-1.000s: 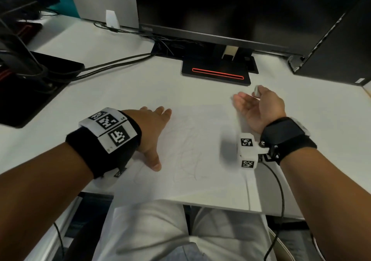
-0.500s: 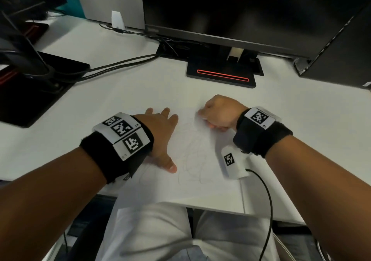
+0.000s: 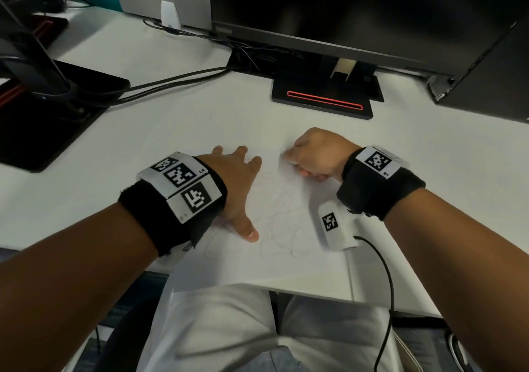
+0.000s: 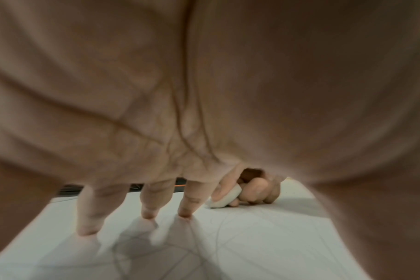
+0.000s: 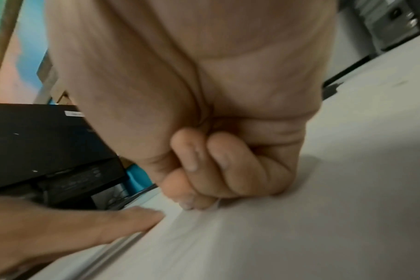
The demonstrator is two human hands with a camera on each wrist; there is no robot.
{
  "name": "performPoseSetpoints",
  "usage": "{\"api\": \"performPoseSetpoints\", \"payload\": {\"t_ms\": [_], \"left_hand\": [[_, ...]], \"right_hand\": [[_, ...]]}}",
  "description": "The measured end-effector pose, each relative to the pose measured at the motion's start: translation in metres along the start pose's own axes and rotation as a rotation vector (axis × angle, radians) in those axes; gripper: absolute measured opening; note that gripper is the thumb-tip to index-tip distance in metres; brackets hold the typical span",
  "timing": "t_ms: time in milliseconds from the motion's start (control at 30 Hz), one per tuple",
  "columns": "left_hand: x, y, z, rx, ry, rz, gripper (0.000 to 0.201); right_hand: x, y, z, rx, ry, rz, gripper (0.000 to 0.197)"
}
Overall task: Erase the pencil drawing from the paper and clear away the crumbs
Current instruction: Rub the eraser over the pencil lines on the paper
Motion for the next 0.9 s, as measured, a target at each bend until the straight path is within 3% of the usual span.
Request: {"api": "performPoseSetpoints", "payload": {"t_ms": [133, 267, 400, 567, 700, 833, 900], "left_hand": [[-0.001, 0.0, 0.0, -0.006, 0.007, 0.0, 0.14], [-0.001, -0.001, -0.002, -0.004, -0.003, 0.0, 0.138], [0.0, 0.0, -0.002, -0.002, -0.009, 0.003, 0.137], [0.001, 0.0, -0.002, -0.006, -0.017, 0.009, 0.138], [-0.001, 0.0, -0.001, -0.015, -0.009, 0.003, 0.14], [0.0, 0.0, -0.001, -0.006, -0.017, 0.007, 0.14], [0.001, 0.001, 0.0, -0.009, -0.015, 0.009, 0.14]], "right_hand": [[0.016, 0.013, -0.007, -0.096, 0.094, -0.05, 0.029], [0.001, 0.001, -0.001, -0.011, -0.024, -0.016, 0.029], [0.018, 0.012, -0.011, -0.093, 0.074, -0.042, 0.029], [-0.002, -0.003, -0.007, 0.017, -0.083, -0.08, 0.034], [0.022, 0.015, -0.018, -0.091, 0.082, -0.071, 0.029], [0.001, -0.001, -0.011, 0.002, -0.074, -0.078, 0.028], [0.008, 0.004, -0.015, -0.041, -0.047, -0.117, 0.032]]}}
Point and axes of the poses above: each hand's wrist, its own z-axis towards the middle knuckle, its own x-axis out of the palm, y = z × x, the point moved 5 cm from there along z, towards the middle knuckle, and after that the axes turned 15 degrees about -z, right-handed, at the moved point
